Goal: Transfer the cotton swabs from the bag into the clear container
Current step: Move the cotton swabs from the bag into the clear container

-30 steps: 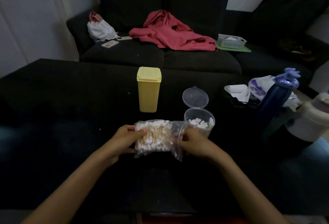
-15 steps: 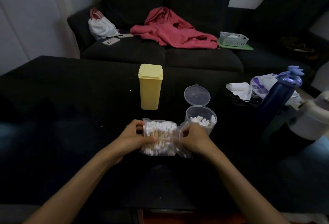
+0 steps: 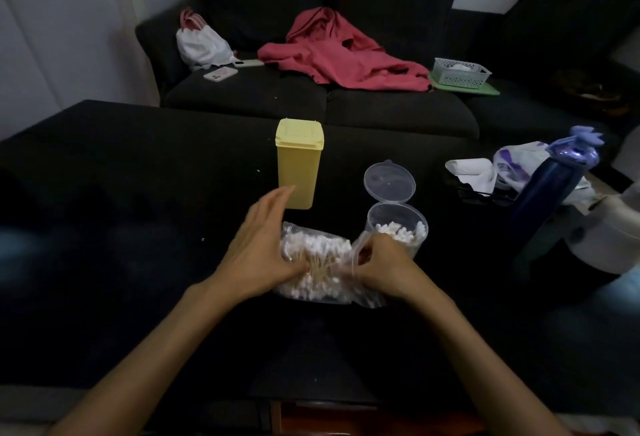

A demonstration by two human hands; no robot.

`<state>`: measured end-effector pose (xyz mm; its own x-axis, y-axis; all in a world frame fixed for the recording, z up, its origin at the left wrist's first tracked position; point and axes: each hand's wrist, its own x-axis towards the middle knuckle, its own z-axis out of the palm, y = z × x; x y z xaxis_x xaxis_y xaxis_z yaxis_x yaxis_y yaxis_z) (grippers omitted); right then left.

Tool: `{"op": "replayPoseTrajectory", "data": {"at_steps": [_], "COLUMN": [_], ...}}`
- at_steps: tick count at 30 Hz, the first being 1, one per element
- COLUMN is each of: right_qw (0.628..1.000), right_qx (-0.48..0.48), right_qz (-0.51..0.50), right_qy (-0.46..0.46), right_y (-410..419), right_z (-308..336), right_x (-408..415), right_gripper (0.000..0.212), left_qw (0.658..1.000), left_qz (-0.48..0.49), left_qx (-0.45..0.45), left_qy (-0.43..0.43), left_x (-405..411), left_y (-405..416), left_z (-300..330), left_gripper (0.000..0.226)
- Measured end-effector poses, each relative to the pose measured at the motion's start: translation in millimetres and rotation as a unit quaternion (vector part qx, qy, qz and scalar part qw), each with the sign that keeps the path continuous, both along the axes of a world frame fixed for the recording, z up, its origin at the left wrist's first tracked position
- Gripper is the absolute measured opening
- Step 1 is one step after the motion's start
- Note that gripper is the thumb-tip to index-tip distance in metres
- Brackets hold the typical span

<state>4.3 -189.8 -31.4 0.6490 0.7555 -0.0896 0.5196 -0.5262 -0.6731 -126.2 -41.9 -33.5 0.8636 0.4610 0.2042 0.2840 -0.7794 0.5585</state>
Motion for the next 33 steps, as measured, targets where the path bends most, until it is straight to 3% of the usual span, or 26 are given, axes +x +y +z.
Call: {"op": "replayPoseTrajectory", "data": {"at_steps": [2,6,10,15,23,28,33], "right_qw": [1.000,1.000,1.000,0.995,0.996,0.997,0.998], "right_qx": [-0.008,-0.013,-0.014,0.001,-0.054,-0.010,-0.014], "right_qz": [0.000,-0.011,0.010,0.003,0.007,0.011,0.032], "right_qy": [-0.009,-0.013,0.010,0.101,0.067,0.078,0.051], "right_y": [2,5,4,-5,-15,-8,0], "right_z": [-2,-7,1,8,14,8,9], "right_x": [-2,-2,-4,3,14,7,4], "right_gripper": [0.026,0.032,0.023,0.014,0.013,0.005,0.016], "left_qw": [0.996,0.989,0.984,0.991,0.994,0.991,0.991], "left_qz": [-0.074,-0.124,-0.149,-0.099,-0.068,-0.106,-0.112], "left_qx": [0.027,-0.048,-0.077,-0.051,-0.023,-0.020,-0.043], "left_qy": [0.033,0.071,0.061,0.074,0.079,0.078,0.052], "left_x": [2,3,3,0,4,9,12], "left_y": [-1,1,-3,5,8,-8,-10], "left_z": [3,-4,0,-3,-5,-5,-11], "left_gripper": [0.083,0.049,0.043,0.037,0.039,0.042,0.029]}}
